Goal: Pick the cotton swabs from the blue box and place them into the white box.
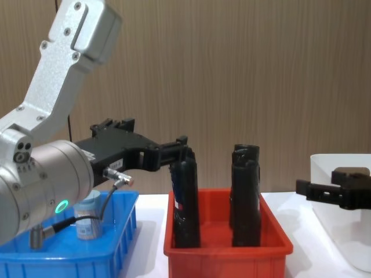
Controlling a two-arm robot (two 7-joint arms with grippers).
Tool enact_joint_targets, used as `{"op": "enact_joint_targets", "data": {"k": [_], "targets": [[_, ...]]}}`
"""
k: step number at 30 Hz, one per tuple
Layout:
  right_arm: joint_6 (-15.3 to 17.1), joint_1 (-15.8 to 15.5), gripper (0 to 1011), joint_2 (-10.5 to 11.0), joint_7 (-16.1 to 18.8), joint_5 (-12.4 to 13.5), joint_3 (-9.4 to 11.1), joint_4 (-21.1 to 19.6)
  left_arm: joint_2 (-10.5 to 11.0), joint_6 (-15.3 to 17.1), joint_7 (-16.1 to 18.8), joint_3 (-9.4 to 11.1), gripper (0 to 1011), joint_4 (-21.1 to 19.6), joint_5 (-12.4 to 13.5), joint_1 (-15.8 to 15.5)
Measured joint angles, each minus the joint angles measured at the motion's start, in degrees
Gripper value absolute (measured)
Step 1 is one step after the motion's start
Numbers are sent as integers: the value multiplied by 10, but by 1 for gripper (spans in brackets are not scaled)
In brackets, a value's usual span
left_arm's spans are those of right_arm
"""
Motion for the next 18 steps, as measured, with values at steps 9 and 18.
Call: {"op": "enact_joint_targets", "data": {"k": [9, 18], "targets": [[-8, 28, 1002, -7, 47, 3, -6, 38, 0, 0, 0, 0, 999, 0, 0, 0], [-10, 58, 1002, -19, 74, -6, -17, 70, 0, 0, 0, 0, 1000, 0, 0, 0]]}}
